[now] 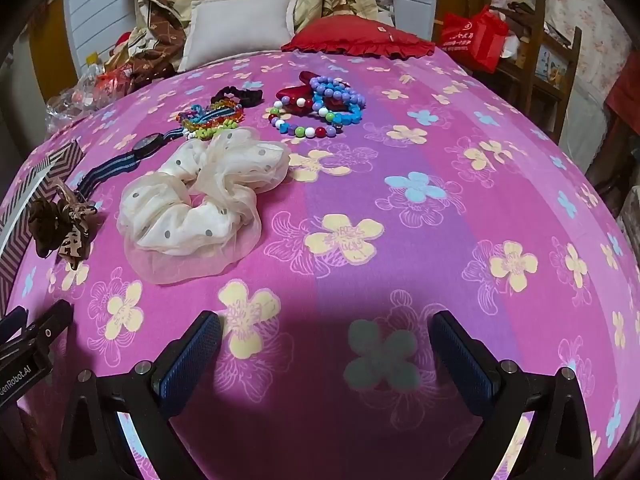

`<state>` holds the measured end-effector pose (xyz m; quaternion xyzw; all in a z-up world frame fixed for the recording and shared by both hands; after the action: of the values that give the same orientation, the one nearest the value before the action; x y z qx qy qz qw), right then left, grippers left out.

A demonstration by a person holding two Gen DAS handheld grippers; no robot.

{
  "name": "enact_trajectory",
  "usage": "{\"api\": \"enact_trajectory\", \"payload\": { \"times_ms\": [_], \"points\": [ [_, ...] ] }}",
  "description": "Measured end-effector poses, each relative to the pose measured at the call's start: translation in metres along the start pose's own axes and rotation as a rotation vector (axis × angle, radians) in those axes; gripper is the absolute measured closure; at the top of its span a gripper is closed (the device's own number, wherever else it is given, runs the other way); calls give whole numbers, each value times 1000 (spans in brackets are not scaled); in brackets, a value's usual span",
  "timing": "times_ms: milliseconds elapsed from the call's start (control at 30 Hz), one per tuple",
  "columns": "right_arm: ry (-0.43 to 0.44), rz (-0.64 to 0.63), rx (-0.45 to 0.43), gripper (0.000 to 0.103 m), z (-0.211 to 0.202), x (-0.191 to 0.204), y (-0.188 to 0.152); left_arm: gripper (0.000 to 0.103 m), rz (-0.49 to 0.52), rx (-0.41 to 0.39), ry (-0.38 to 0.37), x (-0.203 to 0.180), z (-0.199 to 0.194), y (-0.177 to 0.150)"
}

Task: Organize jewelry

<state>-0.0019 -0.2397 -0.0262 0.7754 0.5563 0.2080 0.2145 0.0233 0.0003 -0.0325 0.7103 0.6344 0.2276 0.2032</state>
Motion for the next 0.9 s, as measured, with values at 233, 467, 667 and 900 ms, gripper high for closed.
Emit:
{"api": "enact_trajectory", "payload": {
  "times_ms": [233,467,667,900],
  "points": [
    [3,3,3,0,0,0,0,0,8,-1,5,-1,0,0],
    [6,4,2,0,-1,-1,-1,4,15,25,2,2,-9,-9],
    [-55,45,-24,5,-10,-9,-3,6,-11,-12,-1,16,-50,-25],
    [-47,75,-107,13,-50,-15,-21,6,-17,-83,2,25,-92,-32]
  ]
}}
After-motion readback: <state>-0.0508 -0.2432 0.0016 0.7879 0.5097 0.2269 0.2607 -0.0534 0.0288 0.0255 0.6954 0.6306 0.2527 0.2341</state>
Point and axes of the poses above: each gripper's, at about its wrist camera, not at the fingertips, and z roughly the way its jaws point, x to its left, y to its top, the point moved 4 cm from there along z, roughly the way its jaws point, and after that the axes turned 8 degrees about z, right-handed, at the moved point
